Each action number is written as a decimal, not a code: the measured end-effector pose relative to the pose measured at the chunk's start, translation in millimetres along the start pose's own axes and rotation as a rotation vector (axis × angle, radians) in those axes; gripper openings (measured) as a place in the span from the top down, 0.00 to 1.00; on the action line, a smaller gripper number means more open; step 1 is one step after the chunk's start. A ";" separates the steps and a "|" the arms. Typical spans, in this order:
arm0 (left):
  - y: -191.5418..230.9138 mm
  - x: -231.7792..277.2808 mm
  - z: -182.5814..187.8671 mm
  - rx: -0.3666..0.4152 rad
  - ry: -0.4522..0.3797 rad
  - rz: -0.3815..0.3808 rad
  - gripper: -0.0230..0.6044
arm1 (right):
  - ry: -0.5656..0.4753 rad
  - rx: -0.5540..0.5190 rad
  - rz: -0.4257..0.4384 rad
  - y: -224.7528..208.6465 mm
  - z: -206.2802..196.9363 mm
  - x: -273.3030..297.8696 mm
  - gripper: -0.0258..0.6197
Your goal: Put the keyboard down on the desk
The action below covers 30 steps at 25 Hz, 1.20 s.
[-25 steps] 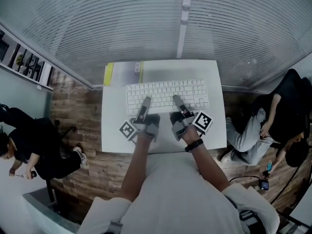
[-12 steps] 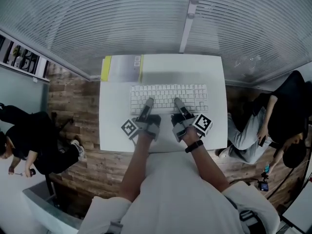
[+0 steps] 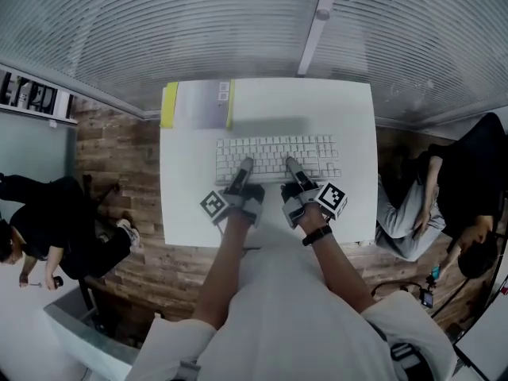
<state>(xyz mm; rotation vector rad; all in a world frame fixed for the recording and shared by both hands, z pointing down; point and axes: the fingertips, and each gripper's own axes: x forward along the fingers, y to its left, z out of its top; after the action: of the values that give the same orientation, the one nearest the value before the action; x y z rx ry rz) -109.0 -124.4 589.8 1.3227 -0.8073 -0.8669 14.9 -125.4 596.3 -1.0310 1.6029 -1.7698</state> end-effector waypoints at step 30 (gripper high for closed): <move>64.2 4.4 8.6 -0.086 0.003 0.211 0.72 | -0.009 0.031 -0.166 -57.1 0.7 15.1 0.72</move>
<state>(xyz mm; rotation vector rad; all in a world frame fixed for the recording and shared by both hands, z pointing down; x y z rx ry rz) -110.0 -129.4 654.5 1.1402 -0.8807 -0.7240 12.9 -129.2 655.2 -1.1853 1.5177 -1.8892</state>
